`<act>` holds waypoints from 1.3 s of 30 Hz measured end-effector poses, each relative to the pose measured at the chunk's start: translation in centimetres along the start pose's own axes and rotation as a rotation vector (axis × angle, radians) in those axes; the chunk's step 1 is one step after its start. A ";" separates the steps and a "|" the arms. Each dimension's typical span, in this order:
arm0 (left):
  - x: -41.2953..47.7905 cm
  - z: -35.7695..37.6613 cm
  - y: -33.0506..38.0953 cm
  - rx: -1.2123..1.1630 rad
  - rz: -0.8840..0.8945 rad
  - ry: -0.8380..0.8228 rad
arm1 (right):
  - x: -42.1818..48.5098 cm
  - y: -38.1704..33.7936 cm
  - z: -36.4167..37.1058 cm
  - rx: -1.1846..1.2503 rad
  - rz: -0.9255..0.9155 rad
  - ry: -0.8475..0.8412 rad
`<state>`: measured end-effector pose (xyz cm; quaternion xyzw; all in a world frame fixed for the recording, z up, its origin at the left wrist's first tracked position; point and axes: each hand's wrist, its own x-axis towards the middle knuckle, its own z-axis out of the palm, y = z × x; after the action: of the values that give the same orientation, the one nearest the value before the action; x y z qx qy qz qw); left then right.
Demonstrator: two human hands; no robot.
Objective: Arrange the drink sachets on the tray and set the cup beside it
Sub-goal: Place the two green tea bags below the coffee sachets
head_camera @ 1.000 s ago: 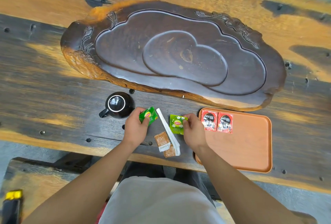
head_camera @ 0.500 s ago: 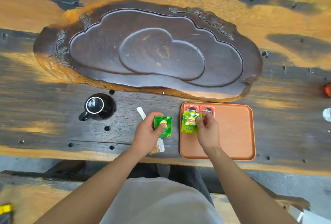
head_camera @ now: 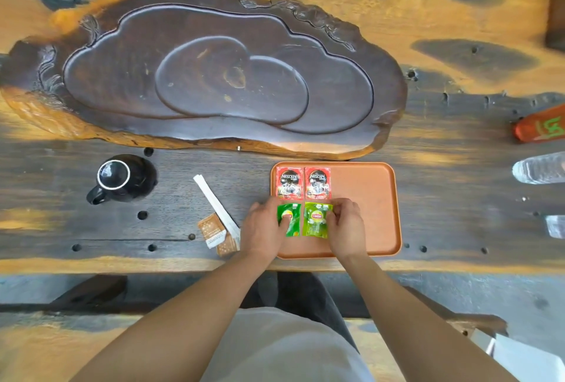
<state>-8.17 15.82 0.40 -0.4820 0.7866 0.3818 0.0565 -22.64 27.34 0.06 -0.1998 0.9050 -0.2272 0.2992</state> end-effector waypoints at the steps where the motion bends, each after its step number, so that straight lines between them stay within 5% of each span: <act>1: -0.2 0.3 0.1 0.039 0.037 0.024 | -0.1 0.2 -0.2 -0.039 -0.026 0.005; 10: -1.4 1.4 -1.6 0.289 0.259 0.102 | -1.7 3.7 -0.9 -0.377 -0.381 -0.055; 39: -1.8 2.7 -1.5 0.308 0.126 0.109 | -1.6 4.5 0.3 -0.430 -0.309 -0.104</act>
<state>-6.79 18.55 -1.49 -0.4372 0.8664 0.2327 0.0629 -22.31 31.70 -1.82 -0.4060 0.8745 -0.0620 0.2579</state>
